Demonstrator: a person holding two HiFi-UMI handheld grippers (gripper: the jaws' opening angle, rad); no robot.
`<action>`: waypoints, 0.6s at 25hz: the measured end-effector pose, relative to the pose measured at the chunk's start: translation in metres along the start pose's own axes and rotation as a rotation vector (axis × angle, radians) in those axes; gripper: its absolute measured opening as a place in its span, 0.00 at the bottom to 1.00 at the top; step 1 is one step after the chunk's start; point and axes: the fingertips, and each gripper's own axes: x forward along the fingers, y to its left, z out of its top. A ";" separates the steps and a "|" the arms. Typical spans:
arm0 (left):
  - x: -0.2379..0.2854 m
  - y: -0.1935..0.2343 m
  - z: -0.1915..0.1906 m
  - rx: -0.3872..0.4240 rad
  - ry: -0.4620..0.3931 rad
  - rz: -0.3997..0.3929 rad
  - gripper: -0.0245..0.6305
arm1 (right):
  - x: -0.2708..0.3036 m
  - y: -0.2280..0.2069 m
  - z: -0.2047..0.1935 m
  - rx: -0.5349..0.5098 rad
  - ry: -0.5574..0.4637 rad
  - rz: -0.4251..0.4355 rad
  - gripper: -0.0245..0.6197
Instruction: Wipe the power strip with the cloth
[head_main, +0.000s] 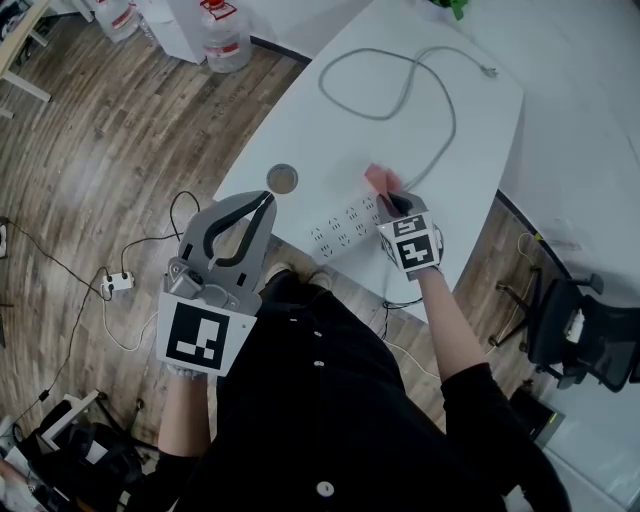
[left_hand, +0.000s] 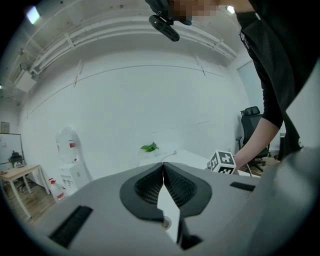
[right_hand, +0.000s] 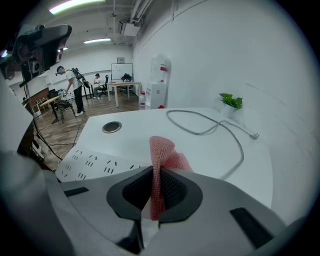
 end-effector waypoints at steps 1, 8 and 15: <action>0.000 0.000 0.000 -0.001 0.001 0.001 0.06 | 0.000 0.003 0.000 -0.003 -0.001 0.006 0.11; 0.001 0.001 0.000 0.000 0.001 -0.001 0.06 | 0.000 0.028 0.007 -0.020 -0.020 0.048 0.11; 0.001 0.001 0.000 0.003 0.000 -0.001 0.06 | -0.004 0.069 0.017 -0.042 -0.035 0.129 0.11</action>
